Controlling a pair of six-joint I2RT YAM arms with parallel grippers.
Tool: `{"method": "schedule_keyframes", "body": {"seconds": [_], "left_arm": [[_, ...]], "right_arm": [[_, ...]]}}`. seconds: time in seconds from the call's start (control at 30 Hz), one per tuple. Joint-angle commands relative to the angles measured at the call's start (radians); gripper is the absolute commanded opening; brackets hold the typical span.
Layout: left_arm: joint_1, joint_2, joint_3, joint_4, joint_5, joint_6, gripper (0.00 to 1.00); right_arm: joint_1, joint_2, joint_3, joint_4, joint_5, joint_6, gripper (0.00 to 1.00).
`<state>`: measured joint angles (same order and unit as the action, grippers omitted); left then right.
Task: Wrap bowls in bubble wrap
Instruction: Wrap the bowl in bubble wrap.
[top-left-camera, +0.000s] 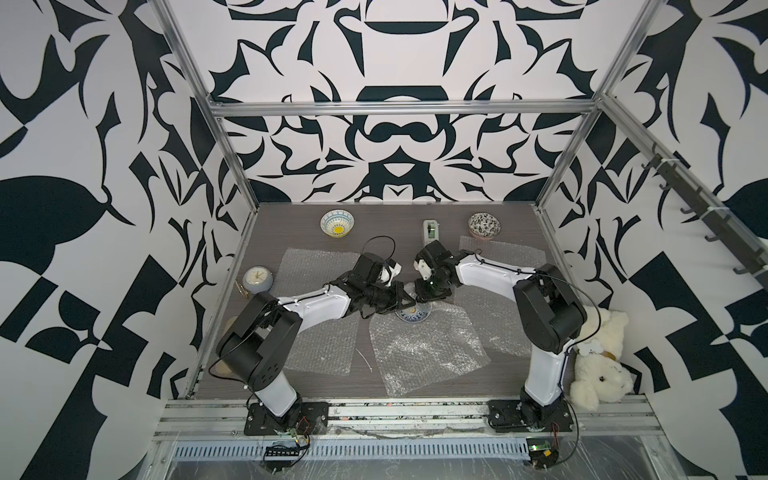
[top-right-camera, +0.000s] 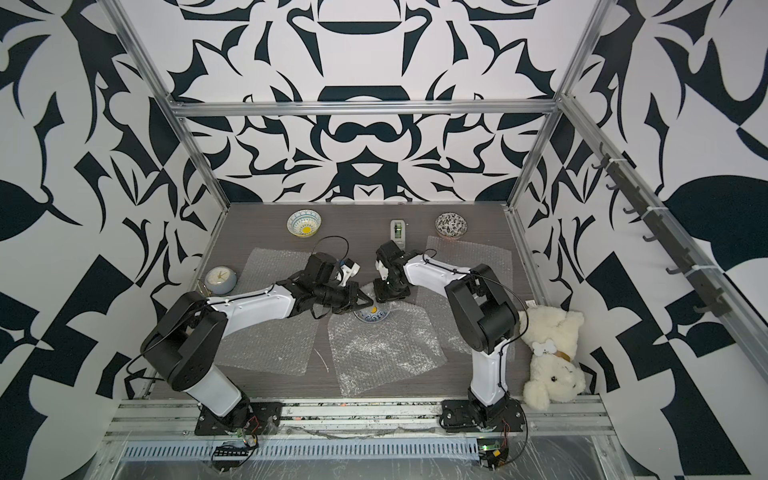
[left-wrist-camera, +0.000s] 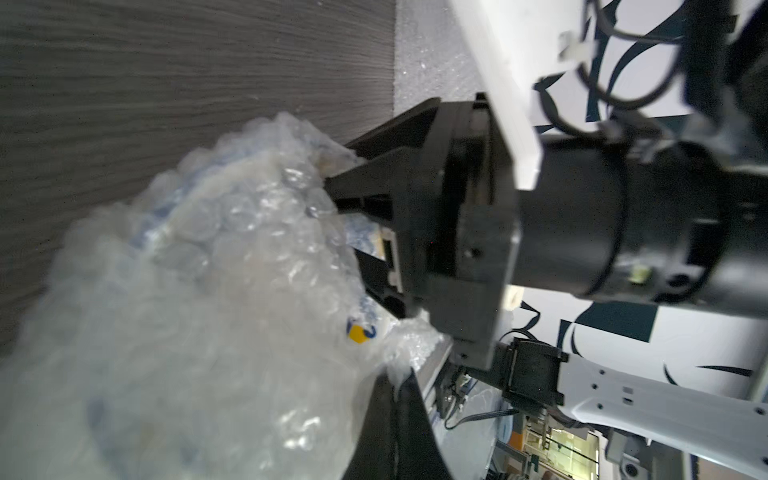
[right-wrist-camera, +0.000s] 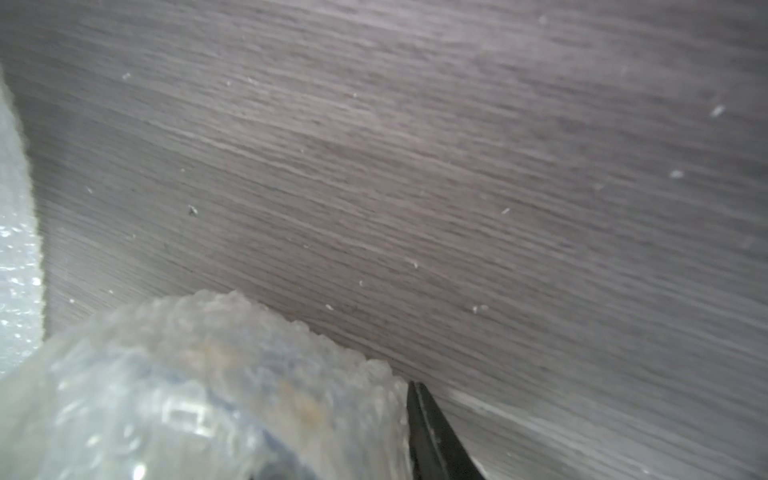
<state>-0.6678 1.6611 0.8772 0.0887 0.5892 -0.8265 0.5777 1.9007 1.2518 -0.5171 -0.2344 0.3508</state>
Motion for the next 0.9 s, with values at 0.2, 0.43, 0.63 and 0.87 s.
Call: {"method": "schedule_keyframes", "body": {"seconds": [0.2, 0.43, 0.63, 0.87], "left_arm": [[-0.070, 0.133, 0.104, -0.142, -0.074, 0.115, 0.00], [-0.076, 0.177, 0.140, -0.249, -0.151, 0.163, 0.00], [-0.076, 0.183, 0.156, -0.277, -0.174, 0.184, 0.00], [-0.076, 0.195, 0.184, -0.278, -0.167, 0.185, 0.00]], "right_arm": [[-0.009, -0.059, -0.017, 0.026, -0.063, 0.048, 0.42], [-0.054, -0.116, -0.024, -0.005, -0.156, 0.039, 0.47], [-0.103, -0.187, -0.028, -0.055, -0.259, -0.054, 0.55], [-0.107, -0.107, -0.001, -0.051, -0.279, -0.090, 0.66]]}}
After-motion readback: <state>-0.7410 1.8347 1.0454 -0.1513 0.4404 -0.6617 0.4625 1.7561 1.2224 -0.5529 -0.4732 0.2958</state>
